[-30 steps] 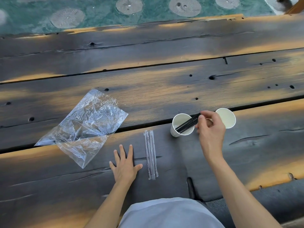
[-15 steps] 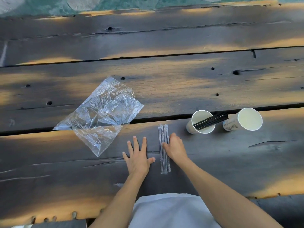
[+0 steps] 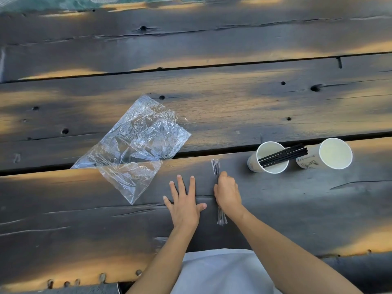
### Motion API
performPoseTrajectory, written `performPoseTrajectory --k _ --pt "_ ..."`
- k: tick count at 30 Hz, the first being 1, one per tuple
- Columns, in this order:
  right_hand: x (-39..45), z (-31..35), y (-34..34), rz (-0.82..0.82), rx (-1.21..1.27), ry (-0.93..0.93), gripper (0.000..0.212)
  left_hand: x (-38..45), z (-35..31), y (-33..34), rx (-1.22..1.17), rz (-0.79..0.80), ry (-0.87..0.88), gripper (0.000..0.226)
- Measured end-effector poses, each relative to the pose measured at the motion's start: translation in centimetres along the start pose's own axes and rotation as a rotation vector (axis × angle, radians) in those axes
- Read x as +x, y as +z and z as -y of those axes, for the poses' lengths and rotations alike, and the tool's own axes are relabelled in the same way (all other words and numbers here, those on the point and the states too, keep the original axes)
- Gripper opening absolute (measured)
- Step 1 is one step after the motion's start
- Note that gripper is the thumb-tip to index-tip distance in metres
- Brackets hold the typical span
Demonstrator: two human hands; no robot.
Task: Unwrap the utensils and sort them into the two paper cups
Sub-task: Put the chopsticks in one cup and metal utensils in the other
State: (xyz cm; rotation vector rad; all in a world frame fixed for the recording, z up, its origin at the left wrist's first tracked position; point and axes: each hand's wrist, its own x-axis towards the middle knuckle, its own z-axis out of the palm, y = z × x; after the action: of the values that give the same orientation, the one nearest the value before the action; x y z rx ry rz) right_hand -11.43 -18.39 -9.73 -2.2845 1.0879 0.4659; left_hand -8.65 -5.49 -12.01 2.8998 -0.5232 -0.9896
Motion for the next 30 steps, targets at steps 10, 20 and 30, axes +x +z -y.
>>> performPoseTrajectory --k 10,20,30 --pt "-1.8 -3.4 -2.9 0.09 0.361 -0.074 0.012 -0.1 -0.2 -0.2 0.001 -0.003 -0.005 0.096" --pt "-7.2 -9.8 -14.5 -0.248 1.031 -0.033 0.015 -0.3 -5.1 0.0 0.052 0.01 0.229 0.088" --pt "-4.7 -17.8 -23.6 -0.924 1.328 0.057 0.001 0.3 -11.0 -0.3 0.124 0.162 0.239 0.114"
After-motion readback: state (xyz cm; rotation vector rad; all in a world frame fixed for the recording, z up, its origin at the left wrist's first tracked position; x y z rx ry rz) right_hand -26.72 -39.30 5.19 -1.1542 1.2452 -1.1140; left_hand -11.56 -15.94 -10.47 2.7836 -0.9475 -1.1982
